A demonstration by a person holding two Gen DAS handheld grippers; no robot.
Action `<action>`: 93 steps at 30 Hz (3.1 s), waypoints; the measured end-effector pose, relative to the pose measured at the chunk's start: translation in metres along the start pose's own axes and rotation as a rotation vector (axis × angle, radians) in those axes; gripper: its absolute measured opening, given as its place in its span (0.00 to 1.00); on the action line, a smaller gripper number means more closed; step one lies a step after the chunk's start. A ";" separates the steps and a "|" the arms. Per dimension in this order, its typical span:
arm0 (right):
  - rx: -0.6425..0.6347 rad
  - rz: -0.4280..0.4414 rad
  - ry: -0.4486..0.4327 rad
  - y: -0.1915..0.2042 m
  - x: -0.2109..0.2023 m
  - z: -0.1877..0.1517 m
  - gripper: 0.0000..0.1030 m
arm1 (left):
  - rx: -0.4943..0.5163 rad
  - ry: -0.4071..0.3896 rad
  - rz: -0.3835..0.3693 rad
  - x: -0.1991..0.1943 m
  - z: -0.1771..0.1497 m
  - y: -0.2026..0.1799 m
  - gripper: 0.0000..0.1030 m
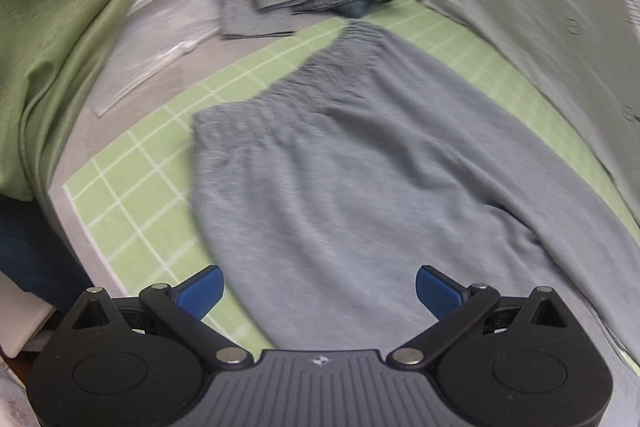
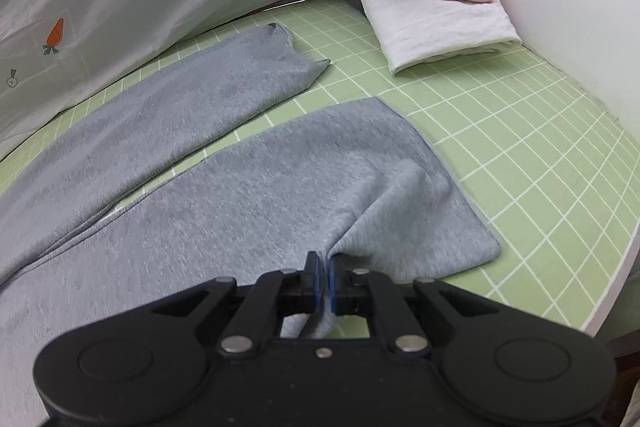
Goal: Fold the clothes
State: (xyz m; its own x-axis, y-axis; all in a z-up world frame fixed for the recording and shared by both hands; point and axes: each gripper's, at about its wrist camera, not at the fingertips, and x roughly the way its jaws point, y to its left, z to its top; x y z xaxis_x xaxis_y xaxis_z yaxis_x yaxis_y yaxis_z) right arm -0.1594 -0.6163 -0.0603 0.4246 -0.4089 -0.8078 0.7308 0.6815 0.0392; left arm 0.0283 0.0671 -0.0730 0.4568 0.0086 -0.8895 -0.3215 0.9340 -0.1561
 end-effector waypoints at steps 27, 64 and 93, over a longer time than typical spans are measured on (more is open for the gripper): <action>0.239 -0.034 -0.176 0.022 -0.052 -0.007 0.04 | -0.189 -0.063 -0.045 0.031 0.066 0.069 0.01; 0.101 0.130 -0.286 0.125 0.074 0.198 0.04 | -0.270 -0.325 0.016 0.059 0.178 -0.061 0.02; 0.008 0.077 0.049 0.219 0.117 0.058 0.65 | 0.078 -0.016 -0.012 0.079 0.024 -0.162 0.79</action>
State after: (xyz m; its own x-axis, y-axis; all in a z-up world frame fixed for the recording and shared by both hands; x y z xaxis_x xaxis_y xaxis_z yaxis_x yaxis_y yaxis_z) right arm 0.0813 -0.5504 -0.1123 0.4531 -0.3247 -0.8302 0.7013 0.7048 0.1071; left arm 0.1367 -0.0747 -0.1079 0.4739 0.0029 -0.8806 -0.2510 0.9589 -0.1319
